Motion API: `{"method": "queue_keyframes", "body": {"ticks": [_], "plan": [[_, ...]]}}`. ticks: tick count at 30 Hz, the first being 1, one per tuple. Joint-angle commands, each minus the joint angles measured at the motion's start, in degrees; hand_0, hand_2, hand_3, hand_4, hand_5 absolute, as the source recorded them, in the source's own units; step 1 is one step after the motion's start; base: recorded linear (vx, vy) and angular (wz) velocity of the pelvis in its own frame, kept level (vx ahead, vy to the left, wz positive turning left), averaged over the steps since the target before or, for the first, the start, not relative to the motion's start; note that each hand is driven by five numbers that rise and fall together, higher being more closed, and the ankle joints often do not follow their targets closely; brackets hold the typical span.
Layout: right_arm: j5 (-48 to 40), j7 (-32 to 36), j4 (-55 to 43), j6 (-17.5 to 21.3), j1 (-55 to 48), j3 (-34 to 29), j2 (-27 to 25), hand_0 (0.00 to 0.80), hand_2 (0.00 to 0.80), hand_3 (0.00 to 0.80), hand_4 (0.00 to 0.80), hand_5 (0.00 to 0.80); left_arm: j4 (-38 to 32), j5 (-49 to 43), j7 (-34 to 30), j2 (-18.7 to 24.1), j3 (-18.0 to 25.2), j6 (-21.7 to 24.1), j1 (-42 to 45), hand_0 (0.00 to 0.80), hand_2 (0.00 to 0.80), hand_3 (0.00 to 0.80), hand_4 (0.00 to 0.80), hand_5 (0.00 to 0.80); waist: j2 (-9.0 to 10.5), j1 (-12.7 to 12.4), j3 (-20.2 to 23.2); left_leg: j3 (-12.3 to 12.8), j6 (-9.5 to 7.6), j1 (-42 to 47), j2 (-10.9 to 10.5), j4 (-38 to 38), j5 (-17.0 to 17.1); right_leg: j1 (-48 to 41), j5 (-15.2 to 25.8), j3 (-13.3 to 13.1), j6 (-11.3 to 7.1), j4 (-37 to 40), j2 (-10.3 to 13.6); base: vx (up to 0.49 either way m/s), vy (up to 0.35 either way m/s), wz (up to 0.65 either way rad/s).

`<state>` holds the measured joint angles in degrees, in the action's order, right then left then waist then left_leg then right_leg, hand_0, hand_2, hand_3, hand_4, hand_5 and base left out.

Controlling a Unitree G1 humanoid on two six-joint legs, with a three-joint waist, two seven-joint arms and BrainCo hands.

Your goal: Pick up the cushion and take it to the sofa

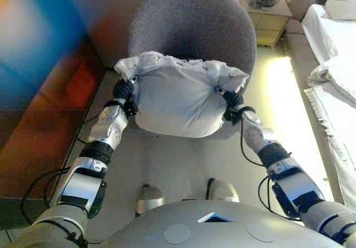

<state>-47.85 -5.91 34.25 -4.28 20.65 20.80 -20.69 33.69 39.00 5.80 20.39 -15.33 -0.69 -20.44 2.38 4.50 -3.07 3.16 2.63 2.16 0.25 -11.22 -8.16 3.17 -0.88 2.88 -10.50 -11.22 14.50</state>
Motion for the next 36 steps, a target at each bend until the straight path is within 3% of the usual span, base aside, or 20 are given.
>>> {"method": "queue_keyframes", "body": {"ticks": [1, 3, 4, 7, 8, 10, 12, 14, 16, 20, 23, 27, 32, 36], "plan": [[-3.7, 3.9, -4.4, 3.1, 7.7, -1.3, 3.4, 0.800, 0.800, 0.800, 0.800, 0.800, -3.7, -0.2, -2.8, -0.6, 0.0, 3.9, -5.0, 0.800, 0.800, 0.800, 0.800, 0.800, 1.44, 1.4, 1.5, -2.6, -2.58, 8.8, -3.7, 2.3, -5.1, 9.6, 14.5, -3.0, -0.34, 10.2, -8.1, 0.431, 0.005, -0.03], [-3.4, 4.4, -4.2, 2.5, 7.5, -1.6, 3.4, 0.800, 0.800, 0.800, 0.800, 0.800, -3.1, -0.9, -3.1, -1.3, 0.6, 4.0, -4.4, 0.800, 0.800, 0.800, 0.800, 0.800, 0.98, 2.2, 2.4, -2.4, -2.14, 9.6, -2.8, 1.2, -4.2, 9.3, 13.3, -3.0, 0.84, 9.5, -9.0, 0.312, -0.019, -0.11], [-3.2, 4.8, -4.5, 1.7, 7.4, -1.6, 3.3, 0.800, 0.800, 0.800, 0.800, 0.800, -3.1, -1.1, -3.1, -1.3, 1.0, 3.9, -3.9, 0.800, 0.800, 0.800, 0.800, 0.800, 0.54, 2.5, 2.9, -1.9, -0.99, 9.8, -1.6, -0.7, -1.8, 9.2, 12.0, -2.8, 1.70, 8.3, -9.4, 0.215, -0.051, 0.24], [-2.5, 5.4, -6.4, 0.0, 7.1, -1.1, 2.7, 0.800, 0.800, 0.800, 0.800, 0.800, -3.0, -1.7, -3.0, -0.9, 1.7, 4.7, -3.3, 0.800, 0.800, 0.800, 0.800, 0.800, -0.34, 3.7, 3.9, -0.9, 3.83, 8.2, 2.5, -11.8, 9.9, 7.4, 9.0, -3.2, 4.54, 6.5, -10.8, 0.198, -0.101, 0.47], [-2.4, 5.2, -6.8, -0.1, 7.2, -0.8, 2.3, 0.800, 0.800, 0.800, 0.800, 0.800, -3.0, -1.0, -3.3, -0.6, 1.8, 4.9, -3.6, 0.800, 0.800, 0.800, 0.800, 0.800, 0.52, 3.9, 4.1, 0.1, 4.50, 6.8, 2.6, -18.1, 11.9, 6.7, 8.5, -3.3, 5.54, 6.2, -10.3, 0.238, -0.170, 0.31], [-3.2, 5.1, -6.4, 0.6, 7.4, -0.2, 1.8, 0.800, 0.800, 0.800, 0.800, 0.800, -3.1, 0.4, -3.4, -0.5, 2.0, 5.1, -3.8, 0.800, 0.800, 0.800, 0.800, 0.800, 2.03, 3.7, 4.1, 0.9, 4.82, 1.7, 3.3, -30.4, 13.8, 5.2, 7.2, -3.1, 7.35, 4.9, -9.5, 0.239, -0.160, 0.08], [-3.4, 5.7, -5.9, 2.0, 6.8, -0.1, 1.9, 0.800, 0.800, 0.800, 0.800, 0.800, -3.6, -0.3, -3.9, -0.8, 2.4, 5.1, -3.6, 0.800, 0.800, 0.800, 0.800, 0.800, 3.02, 2.8, 3.6, 1.4, 3.42, -4.0, 4.4, -34.0, 12.4, 3.1, 5.8, -3.1, 8.01, 4.2, -9.4, 0.254, -0.063, -0.18], [-3.3, 5.7, -5.9, 3.2, 6.4, -0.2, 2.1, 0.800, 0.800, 0.800, 0.800, 0.800, -4.3, -1.2, -3.9, -0.7, 2.2, 4.7, -3.5, 0.800, 0.800, 0.800, 0.800, 0.800, 2.79, 1.4, 3.0, 1.4, 2.27, -7.3, 5.6, -28.3, 12.0, 1.0, 3.9, -3.3, 7.83, 3.8, -10.3, 0.274, 0.069, -0.13], [-3.7, 4.5, -5.7, 2.9, 7.2, -0.8, 1.8, 0.800, 0.800, 0.800, 0.800, 0.800, -4.6, -1.2, -4.8, -0.1, 2.6, 3.7, -4.0, 0.800, 0.800, 0.800, 0.800, 0.800, 1.57, 0.0, 2.5, 1.9, 2.01, -8.5, 7.4, -17.1, 12.2, -0.9, 1.5, -3.2, 7.07, 3.5, -11.3, 0.315, 0.196, 0.00], [-4.7, 2.0, -6.5, 3.0, 6.9, -1.3, 2.2, 0.800, 0.800, 0.800, 0.800, 0.800, -2.8, 0.3, -5.7, 0.4, 2.8, 3.5, -5.4, 0.800, 0.800, 0.800, 0.800, 0.800, -0.04, -2.2, 1.9, 3.5, 3.54, -9.7, 9.3, 0.6, 13.3, -6.7, -2.1, -2.2, 4.53, 4.4, -10.1, 0.321, 0.228, -0.04], [-3.9, 1.8, -7.1, 3.5, 7.5, -1.0, 2.7, 0.800, 0.800, 0.800, 0.800, 0.800, -1.7, 0.5, -5.9, 0.5, 2.5, 4.0, -6.7, 0.800, 0.800, 0.800, 0.800, 0.800, -0.42, -2.6, 2.0, 2.9, 3.37, -8.4, 8.4, 3.1, 11.4, -7.4, -3.5, -1.2, 2.49, 2.5, -7.0, 0.173, 0.178, -0.27], [-3.7, 0.3, -6.2, 3.6, 8.8, -0.3, 3.2, 0.800, 0.800, 0.800, 0.800, 0.800, 0.5, -1.7, -4.8, 1.0, 0.7, 5.4, -8.6, 0.800, 0.800, 0.800, 0.800, 0.800, -1.29, -2.3, 2.1, 3.8, 2.20, -6.8, 6.5, 3.1, 9.6, -4.7, -1.5, -0.3, 0.69, -3.7, -4.3, 0.115, 0.165, -0.48], [-4.8, -1.4, -4.6, 5.5, 8.8, 0.4, 5.2, 0.800, 0.800, 0.800, 0.800, 0.800, 1.1, -0.7, -4.9, 3.3, -0.8, 4.3, -9.6, 0.800, 0.800, 0.800, 0.800, 0.800, -2.80, -3.5, 1.3, 6.0, -0.04, -4.9, 4.7, 3.2, 7.9, 0.6, 2.5, 3.1, 1.63, -18.2, -1.2, 0.079, 0.117, -0.14], [-5.4, -2.8, -2.1, 5.8, 10.2, 0.6, 6.5, 0.800, 0.800, 0.800, 0.800, 0.800, 0.9, -0.6, -5.4, 3.1, -0.7, 3.3, -9.4, 0.800, 0.800, 0.800, 0.800, 0.800, -2.10, -4.2, 1.2, 6.0, 0.62, -2.7, 3.8, 3.4, 6.8, -0.6, 3.6, 4.8, 1.68, -10.5, 0.0, 0.175, -0.080, 0.01]]}}
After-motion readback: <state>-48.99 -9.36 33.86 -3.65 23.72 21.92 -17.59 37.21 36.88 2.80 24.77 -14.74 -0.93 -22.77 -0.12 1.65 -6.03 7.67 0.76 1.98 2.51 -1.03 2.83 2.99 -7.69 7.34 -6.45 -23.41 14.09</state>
